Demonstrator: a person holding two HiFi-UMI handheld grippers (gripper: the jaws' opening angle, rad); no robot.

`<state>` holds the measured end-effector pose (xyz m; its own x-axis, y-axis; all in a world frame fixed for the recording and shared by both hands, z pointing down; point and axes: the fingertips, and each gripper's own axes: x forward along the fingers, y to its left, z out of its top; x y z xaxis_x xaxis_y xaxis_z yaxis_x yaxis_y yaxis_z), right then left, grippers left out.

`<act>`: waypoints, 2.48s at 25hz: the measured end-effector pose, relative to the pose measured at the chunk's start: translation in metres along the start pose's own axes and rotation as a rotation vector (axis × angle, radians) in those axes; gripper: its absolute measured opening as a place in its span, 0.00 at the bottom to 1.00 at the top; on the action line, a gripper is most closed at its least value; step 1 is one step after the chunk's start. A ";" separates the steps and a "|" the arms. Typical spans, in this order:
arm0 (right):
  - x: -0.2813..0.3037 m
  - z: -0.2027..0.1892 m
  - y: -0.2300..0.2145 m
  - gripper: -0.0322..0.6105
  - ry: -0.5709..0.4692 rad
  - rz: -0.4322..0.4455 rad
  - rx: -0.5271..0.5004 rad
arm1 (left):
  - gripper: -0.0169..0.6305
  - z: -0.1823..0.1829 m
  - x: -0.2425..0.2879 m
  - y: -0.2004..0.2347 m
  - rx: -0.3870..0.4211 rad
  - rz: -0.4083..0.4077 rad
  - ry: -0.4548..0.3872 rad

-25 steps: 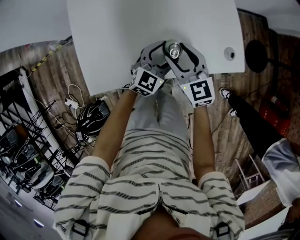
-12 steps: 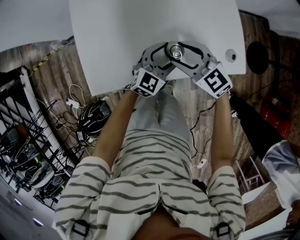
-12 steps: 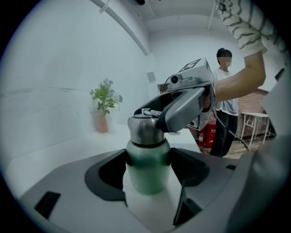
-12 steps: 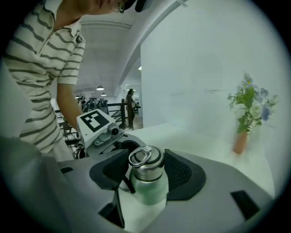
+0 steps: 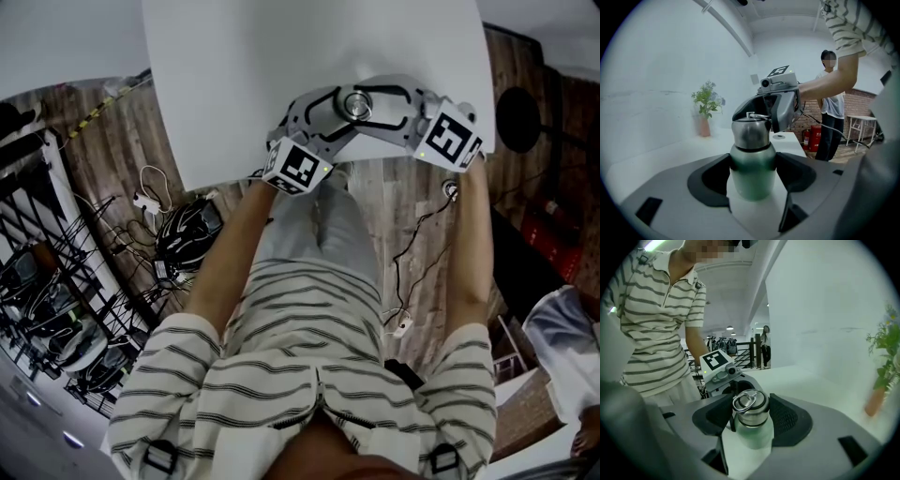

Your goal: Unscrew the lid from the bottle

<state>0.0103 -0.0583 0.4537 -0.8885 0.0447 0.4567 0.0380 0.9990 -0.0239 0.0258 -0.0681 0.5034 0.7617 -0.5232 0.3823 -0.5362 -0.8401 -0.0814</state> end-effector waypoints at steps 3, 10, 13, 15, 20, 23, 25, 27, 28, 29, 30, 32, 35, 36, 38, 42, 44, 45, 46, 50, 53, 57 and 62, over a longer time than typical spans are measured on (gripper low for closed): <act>0.001 -0.001 0.001 0.45 0.014 0.024 -0.011 | 0.50 -0.001 -0.001 0.000 0.001 0.000 -0.002; 0.002 0.001 0.002 0.45 0.021 0.034 -0.017 | 0.50 0.000 -0.003 0.001 0.002 0.001 -0.007; 0.001 0.000 0.001 0.45 0.021 0.031 -0.014 | 0.50 -0.001 -0.001 0.001 0.000 0.001 -0.002; 0.001 0.001 0.000 0.45 0.011 0.025 0.005 | 0.50 -0.001 -0.001 0.000 0.001 0.002 -0.004; -0.002 0.010 -0.003 0.58 -0.046 -0.106 0.064 | 0.50 -0.003 0.000 0.000 -0.009 0.003 0.005; -0.004 0.011 -0.005 0.61 -0.042 -0.300 0.070 | 0.50 -0.004 0.000 0.000 -0.008 0.004 0.003; -0.005 0.013 -0.007 0.59 -0.068 -0.457 0.110 | 0.50 -0.005 -0.001 -0.001 -0.007 0.005 0.002; -0.005 0.013 -0.009 0.57 -0.112 -0.602 0.180 | 0.50 -0.005 -0.001 0.000 -0.006 0.007 0.000; -0.004 0.011 -0.010 0.55 -0.135 -0.667 0.226 | 0.50 -0.005 -0.001 0.000 -0.008 0.007 0.002; -0.004 0.009 -0.010 0.54 -0.158 -0.722 0.276 | 0.50 -0.005 -0.001 0.000 -0.009 0.008 0.003; -0.002 0.007 -0.009 0.54 -0.177 -0.767 0.321 | 0.50 -0.004 -0.001 -0.001 -0.008 0.009 0.001; 0.000 0.004 -0.009 0.54 -0.196 -0.843 0.389 | 0.50 -0.002 -0.001 -0.001 -0.004 0.013 -0.007; 0.001 0.002 -0.012 0.49 -0.204 -0.926 0.436 | 0.50 -0.003 -0.001 0.001 -0.006 0.017 -0.009; 0.000 0.001 -0.013 0.44 -0.202 -0.941 0.440 | 0.50 -0.003 -0.001 0.001 -0.007 0.018 -0.011; -0.003 0.001 -0.015 0.43 -0.193 -0.946 0.436 | 0.50 -0.001 -0.001 0.001 -0.011 0.020 -0.017; -0.004 0.000 -0.014 0.43 -0.182 -0.924 0.418 | 0.50 0.000 0.000 0.001 -0.011 0.023 -0.018; -0.004 -0.001 -0.012 0.43 -0.165 -0.893 0.402 | 0.50 -0.001 0.000 0.000 -0.010 0.018 -0.015; -0.004 -0.001 -0.011 0.43 -0.160 -0.873 0.391 | 0.50 -0.002 0.000 -0.001 -0.010 0.016 -0.014; -0.004 -0.001 -0.011 0.43 -0.159 -0.851 0.379 | 0.50 -0.002 0.000 -0.001 -0.010 0.014 -0.014; -0.003 0.001 -0.013 0.42 -0.162 -0.749 0.315 | 0.50 -0.001 0.001 0.001 -0.009 0.011 -0.015; -0.001 0.001 -0.012 0.42 -0.163 -0.648 0.270 | 0.50 -0.002 0.001 0.002 -0.007 0.007 -0.014; -0.001 0.002 -0.010 0.42 -0.128 -0.482 0.188 | 0.50 -0.001 0.001 0.002 -0.004 0.001 -0.013; 0.001 0.001 -0.005 0.42 -0.077 -0.293 0.095 | 0.50 -0.001 0.000 0.000 -0.003 -0.007 -0.011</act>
<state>0.0090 -0.0634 0.4527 -0.8876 -0.2489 0.3875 -0.2641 0.9644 0.0145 0.0251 -0.0679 0.5039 0.7695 -0.5190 0.3722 -0.5320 -0.8433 -0.0763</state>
